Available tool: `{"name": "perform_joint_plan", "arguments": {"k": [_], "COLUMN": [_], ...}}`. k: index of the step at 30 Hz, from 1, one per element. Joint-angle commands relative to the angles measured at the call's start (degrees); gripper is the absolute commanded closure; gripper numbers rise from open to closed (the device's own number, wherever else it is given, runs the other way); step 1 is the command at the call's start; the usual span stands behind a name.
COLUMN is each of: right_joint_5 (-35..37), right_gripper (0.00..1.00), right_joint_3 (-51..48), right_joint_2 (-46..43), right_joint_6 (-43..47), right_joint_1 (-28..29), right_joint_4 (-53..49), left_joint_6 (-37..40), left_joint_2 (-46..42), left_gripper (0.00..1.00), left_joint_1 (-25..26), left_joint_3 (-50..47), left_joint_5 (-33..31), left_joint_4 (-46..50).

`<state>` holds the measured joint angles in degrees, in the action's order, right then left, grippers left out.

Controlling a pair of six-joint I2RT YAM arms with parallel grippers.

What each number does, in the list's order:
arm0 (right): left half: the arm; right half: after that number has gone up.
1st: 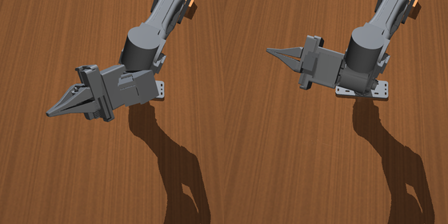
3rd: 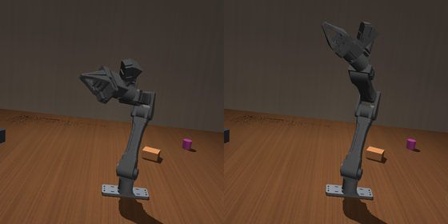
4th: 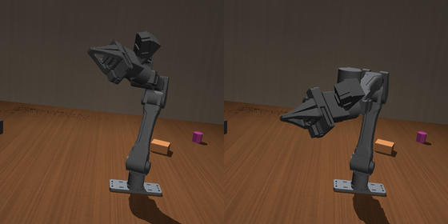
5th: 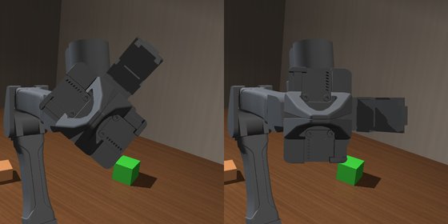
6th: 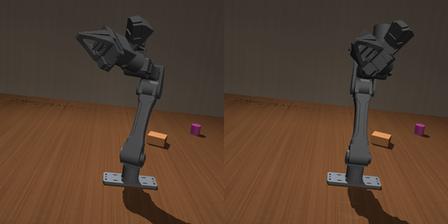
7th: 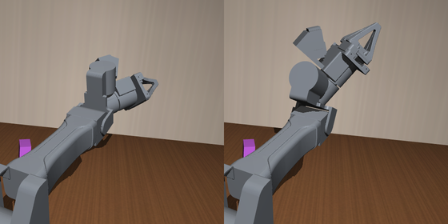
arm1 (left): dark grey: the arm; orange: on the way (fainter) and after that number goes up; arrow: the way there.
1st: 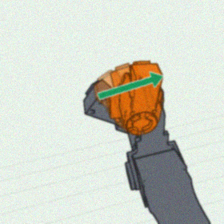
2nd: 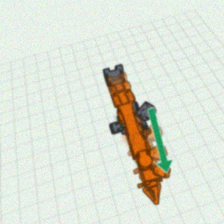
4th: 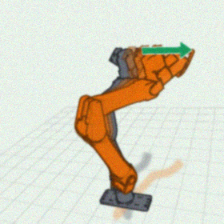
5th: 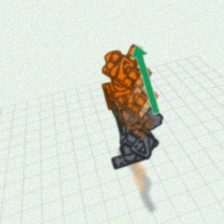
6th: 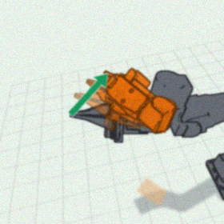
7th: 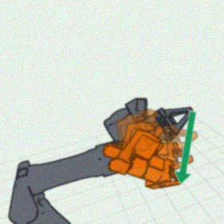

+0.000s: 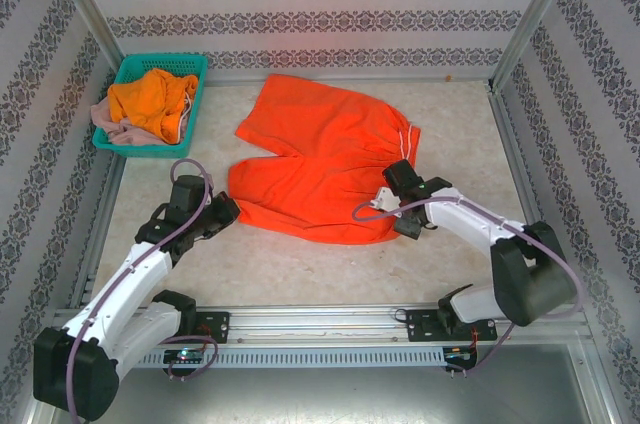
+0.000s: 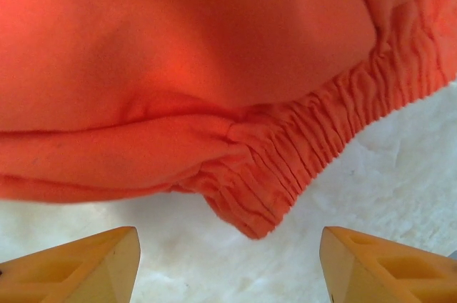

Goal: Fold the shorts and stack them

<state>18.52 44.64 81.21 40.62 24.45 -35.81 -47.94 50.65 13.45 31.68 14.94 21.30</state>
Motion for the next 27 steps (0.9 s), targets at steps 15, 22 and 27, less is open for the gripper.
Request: {"name": "perform_joint_plan", "arguments": {"k": [15, 22, 27], "right_joint_5": [-2.1, -3.6, -6.1], "right_gripper": [0.93, 1.00, 1.00], "right_joint_3": [1.9, 2.5, 3.3], "right_joint_2": [4.0, -9.8, -20.1], "right_joint_6": [-1.4, -3.6, -6.5], "right_joint_1": [-1.5, 2.5, 5.0], "right_joint_4": [2.0, -2.0, -8.2], "left_joint_6": [2.8, 7.3, 11.7], "left_joint_2": [-0.9, -4.3, -4.6], "left_gripper": [1.00, 1.00, 1.00], "left_joint_1": [-4.7, -9.0, -10.4], "left_joint_3": [1.9, 11.1, 21.9], "left_joint_5": [1.3, 1.2, -1.5], "left_joint_4": [-1.3, 7.4, 15.5]}}
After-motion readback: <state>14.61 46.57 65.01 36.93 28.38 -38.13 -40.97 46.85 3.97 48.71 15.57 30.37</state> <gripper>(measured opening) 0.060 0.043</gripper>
